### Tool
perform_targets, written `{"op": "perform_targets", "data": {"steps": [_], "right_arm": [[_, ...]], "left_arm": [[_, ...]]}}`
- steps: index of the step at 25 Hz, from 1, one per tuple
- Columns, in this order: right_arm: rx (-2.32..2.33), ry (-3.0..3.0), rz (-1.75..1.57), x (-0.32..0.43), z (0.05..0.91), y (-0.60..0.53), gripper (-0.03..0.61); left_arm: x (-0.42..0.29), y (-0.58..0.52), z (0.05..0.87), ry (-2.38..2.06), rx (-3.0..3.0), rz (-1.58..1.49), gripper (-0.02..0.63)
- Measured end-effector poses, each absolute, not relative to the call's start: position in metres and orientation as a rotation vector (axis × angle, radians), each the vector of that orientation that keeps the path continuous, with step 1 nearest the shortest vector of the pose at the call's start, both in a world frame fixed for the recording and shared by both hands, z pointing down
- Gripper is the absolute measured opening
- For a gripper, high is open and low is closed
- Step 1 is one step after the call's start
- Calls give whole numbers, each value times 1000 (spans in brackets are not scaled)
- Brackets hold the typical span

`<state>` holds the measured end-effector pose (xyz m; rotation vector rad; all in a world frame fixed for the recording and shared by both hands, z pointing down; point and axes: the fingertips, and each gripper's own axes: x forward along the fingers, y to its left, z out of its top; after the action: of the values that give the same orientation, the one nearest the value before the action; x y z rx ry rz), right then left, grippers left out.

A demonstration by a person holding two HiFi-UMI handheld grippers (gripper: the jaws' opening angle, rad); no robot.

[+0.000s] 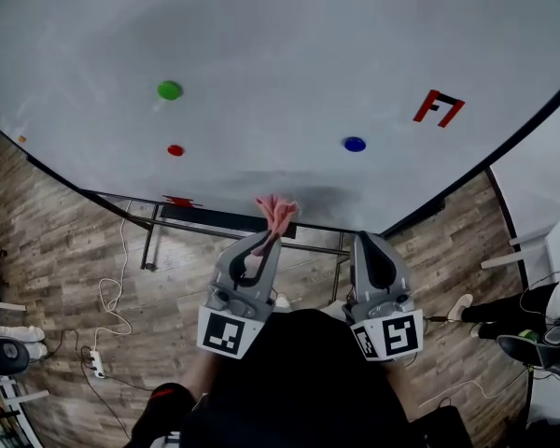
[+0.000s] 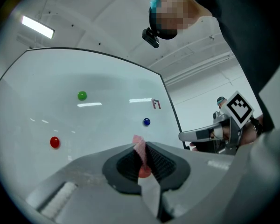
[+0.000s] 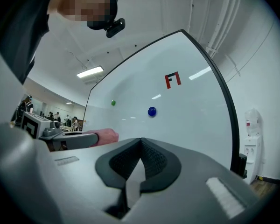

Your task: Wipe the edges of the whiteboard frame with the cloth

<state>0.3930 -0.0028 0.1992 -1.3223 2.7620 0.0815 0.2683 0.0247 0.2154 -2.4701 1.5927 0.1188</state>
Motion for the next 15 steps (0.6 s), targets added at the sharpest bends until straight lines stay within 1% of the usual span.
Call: {"op": "perform_targets", "data": {"steps": [15], "right_arm": [[-1334, 2776, 43, 394, 210, 3, 0]], "left_arm": [[283, 32, 221, 1516, -2492, 74, 17]]}}
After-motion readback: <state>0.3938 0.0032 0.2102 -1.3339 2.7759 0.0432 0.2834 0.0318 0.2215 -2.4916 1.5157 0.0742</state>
